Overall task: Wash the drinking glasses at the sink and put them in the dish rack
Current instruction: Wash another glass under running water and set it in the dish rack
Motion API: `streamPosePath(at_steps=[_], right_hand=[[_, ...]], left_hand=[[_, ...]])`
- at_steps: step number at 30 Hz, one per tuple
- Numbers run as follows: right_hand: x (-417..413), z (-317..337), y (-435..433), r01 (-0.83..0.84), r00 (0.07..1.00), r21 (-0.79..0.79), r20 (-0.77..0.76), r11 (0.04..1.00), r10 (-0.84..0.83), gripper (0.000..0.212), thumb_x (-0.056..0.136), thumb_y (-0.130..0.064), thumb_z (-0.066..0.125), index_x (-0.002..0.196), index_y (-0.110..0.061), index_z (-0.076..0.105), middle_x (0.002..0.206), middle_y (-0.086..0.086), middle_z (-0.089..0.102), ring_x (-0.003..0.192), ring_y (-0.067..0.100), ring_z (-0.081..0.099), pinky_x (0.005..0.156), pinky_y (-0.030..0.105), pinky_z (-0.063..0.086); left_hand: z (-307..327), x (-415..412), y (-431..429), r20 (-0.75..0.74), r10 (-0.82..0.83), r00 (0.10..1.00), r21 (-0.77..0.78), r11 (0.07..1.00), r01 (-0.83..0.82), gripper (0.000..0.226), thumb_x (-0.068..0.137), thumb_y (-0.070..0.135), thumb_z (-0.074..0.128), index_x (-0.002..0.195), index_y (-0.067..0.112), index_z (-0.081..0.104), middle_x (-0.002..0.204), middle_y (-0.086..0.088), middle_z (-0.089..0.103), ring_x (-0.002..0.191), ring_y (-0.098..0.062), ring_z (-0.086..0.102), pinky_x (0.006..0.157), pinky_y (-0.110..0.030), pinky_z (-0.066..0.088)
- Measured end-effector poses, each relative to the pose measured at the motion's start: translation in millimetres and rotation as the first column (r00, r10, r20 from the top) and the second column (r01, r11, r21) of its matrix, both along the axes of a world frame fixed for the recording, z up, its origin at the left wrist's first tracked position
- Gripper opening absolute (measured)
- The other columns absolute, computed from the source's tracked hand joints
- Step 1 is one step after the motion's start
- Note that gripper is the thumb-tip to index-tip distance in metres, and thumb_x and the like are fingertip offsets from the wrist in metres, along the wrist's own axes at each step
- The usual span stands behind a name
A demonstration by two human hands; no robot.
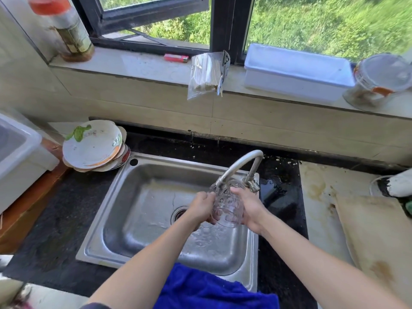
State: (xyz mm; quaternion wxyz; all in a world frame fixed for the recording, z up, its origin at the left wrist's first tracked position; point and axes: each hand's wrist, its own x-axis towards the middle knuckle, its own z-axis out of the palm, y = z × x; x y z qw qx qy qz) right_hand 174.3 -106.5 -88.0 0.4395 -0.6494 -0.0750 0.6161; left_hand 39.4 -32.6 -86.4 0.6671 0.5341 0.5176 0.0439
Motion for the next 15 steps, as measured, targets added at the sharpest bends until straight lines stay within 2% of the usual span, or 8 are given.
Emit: streamPosePath(at_steps=[3, 5, 7, 9, 10, 12, 14, 15], right_hand=[[5, 6, -5, -0.059, 0.996, 0.027, 0.073, 0.998, 0.057, 0.033, 0.088, -0.035, 0.061, 0.117, -0.019, 0.059, 0.111, 0.015, 0.067, 0.091, 0.030, 0.065, 0.069, 0.045, 0.052], [12, 9, -9, -0.098, 0.994, 0.042, 0.043, 0.994, 0.096, 0.030, 0.090, -0.033, 0.059, 0.116, -0.018, 0.062, 0.110, 0.015, 0.068, 0.090, 0.029, 0.066, 0.071, 0.043, 0.053], [16, 14, -10, -0.061, 0.998, 0.050, -0.018, 0.997, 0.062, 0.032, 0.093, -0.033, 0.055, 0.119, -0.014, 0.061, 0.097, 0.011, 0.070, 0.074, 0.022, 0.067, 0.056, 0.033, 0.052], [16, 18, -8, 0.025, 0.998, 0.051, -0.060, 0.998, -0.022, 0.034, 0.095, -0.033, 0.051, 0.121, -0.012, 0.060, 0.086, 0.008, 0.070, 0.063, 0.020, 0.065, 0.052, 0.031, 0.048], [13, 19, -6, 0.051, 0.997, 0.061, -0.055, 0.997, -0.048, 0.032, 0.097, -0.032, 0.049, 0.121, -0.014, 0.060, 0.090, 0.008, 0.071, 0.066, 0.021, 0.066, 0.054, 0.032, 0.049], [3, 16, -7, 0.023, 0.999, 0.061, 0.042, 0.998, -0.025, 0.034, 0.098, -0.032, 0.047, 0.130, -0.020, 0.053, 0.114, 0.008, 0.068, 0.079, 0.021, 0.068, 0.058, 0.034, 0.053], [-10, 10, -8, -0.099, 0.976, 0.011, 0.197, 0.995, 0.095, 0.057, 0.097, -0.036, 0.052, 0.148, -0.024, 0.031, 0.140, -0.001, 0.047, 0.091, 0.016, 0.063, 0.064, 0.034, 0.058], [-13, 6, -7, -0.158, 0.950, -0.017, 0.269, 0.987, 0.157, 0.068, 0.095, -0.039, 0.055, 0.153, -0.027, 0.020, 0.146, -0.005, 0.037, 0.095, 0.014, 0.059, 0.066, 0.033, 0.058]], left_hand=[[-2, 11, 5, -0.110, -0.112, 0.988, 0.154, 0.980, 0.128, 0.022, 0.102, 0.027, 0.032, 0.090, 0.012, 0.043, 0.070, -0.010, 0.052, 0.046, -0.018, 0.047, 0.038, -0.024, 0.035], [-1, 21, 10, -0.102, -0.106, 0.989, 0.175, 0.977, 0.122, 0.021, 0.101, 0.023, 0.034, 0.089, 0.011, 0.046, 0.066, -0.005, 0.045, 0.047, -0.016, 0.041, 0.039, -0.025, 0.033], [1, 26, 12, -0.041, -0.050, 0.998, 0.099, 0.994, 0.054, 0.021, 0.101, 0.019, 0.038, 0.085, 0.010, 0.050, 0.060, -0.002, 0.041, 0.042, -0.014, 0.038, 0.039, -0.024, 0.029], [4, 25, 10, 0.052, 0.040, 0.998, -0.057, 0.998, -0.037, 0.021, 0.100, 0.015, 0.039, 0.086, 0.009, 0.052, 0.055, -0.001, 0.039, 0.038, -0.014, 0.037, 0.038, -0.022, 0.028], [7, 23, 8, 0.073, 0.075, 0.994, -0.116, 0.991, -0.067, 0.022, 0.100, 0.013, 0.038, 0.085, 0.008, 0.053, 0.054, -0.001, 0.039, 0.039, -0.015, 0.037, 0.038, -0.020, 0.029], [7, 18, 5, 0.052, 0.108, 0.993, -0.104, 0.989, -0.103, 0.024, 0.099, 0.012, 0.036, 0.080, 0.008, 0.051, 0.055, -0.003, 0.039, 0.038, -0.015, 0.037, 0.037, -0.019, 0.028], [10, 13, 5, -0.012, 0.105, 0.994, 0.046, 0.993, -0.105, 0.025, 0.099, 0.014, 0.034, 0.079, 0.007, 0.048, 0.058, -0.004, 0.041, 0.037, -0.016, 0.038, 0.034, -0.018, 0.027], [11, 11, 5, -0.024, 0.099, 0.995, 0.118, 0.988, -0.096, 0.026, 0.098, 0.015, 0.033, 0.078, 0.007, 0.047, 0.058, -0.005, 0.041, 0.037, -0.016, 0.038, 0.034, -0.018, 0.027]])
